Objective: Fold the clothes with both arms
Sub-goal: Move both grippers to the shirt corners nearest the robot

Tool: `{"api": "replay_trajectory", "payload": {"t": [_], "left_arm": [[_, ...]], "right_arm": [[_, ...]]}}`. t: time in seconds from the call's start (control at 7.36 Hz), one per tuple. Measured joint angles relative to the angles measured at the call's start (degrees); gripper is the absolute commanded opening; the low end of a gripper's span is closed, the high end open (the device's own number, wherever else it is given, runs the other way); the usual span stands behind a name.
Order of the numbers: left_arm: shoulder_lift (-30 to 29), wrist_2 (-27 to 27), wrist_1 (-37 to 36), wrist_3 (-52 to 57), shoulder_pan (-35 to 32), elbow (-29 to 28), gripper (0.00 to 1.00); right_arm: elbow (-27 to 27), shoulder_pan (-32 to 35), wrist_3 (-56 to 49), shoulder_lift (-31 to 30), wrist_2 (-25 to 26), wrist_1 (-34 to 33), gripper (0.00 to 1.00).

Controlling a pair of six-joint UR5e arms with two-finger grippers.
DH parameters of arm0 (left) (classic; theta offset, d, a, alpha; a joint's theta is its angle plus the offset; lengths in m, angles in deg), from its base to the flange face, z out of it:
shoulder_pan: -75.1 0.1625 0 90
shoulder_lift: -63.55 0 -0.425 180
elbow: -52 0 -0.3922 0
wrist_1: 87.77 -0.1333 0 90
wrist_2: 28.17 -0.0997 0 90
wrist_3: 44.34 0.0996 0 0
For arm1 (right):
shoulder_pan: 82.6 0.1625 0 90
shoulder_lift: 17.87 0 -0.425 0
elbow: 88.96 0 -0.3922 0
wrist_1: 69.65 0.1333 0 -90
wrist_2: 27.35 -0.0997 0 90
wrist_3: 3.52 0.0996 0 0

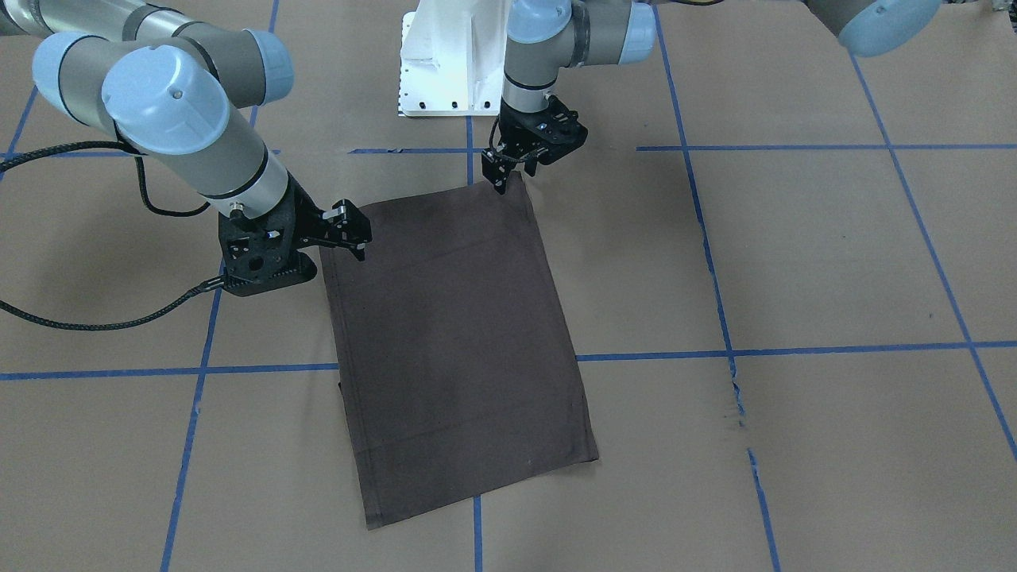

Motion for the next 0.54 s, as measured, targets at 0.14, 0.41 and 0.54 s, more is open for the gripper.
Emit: {"api": "replay_trajectory", "payload": {"t": [0.14, 0.41, 0.54], "left_arm": [[-0.11, 0.01, 0.00, 0.02, 0.00, -0.18, 0.69], [-0.74, 0.07, -0.06, 0.08, 0.00, -1.09, 0.53], [-0.88, 0.08, -0.09, 0.08, 0.00, -1.28, 0.37]], "right_arm": [[0.00, 0.00, -0.02, -0.10, -0.01, 0.00, 1.00], [0.00, 0.00, -0.08, -0.23, -0.02, 0.00, 1.00], [0.04, -0.01, -0.07, -0.27, -0.02, 0.00, 1.00]]}}
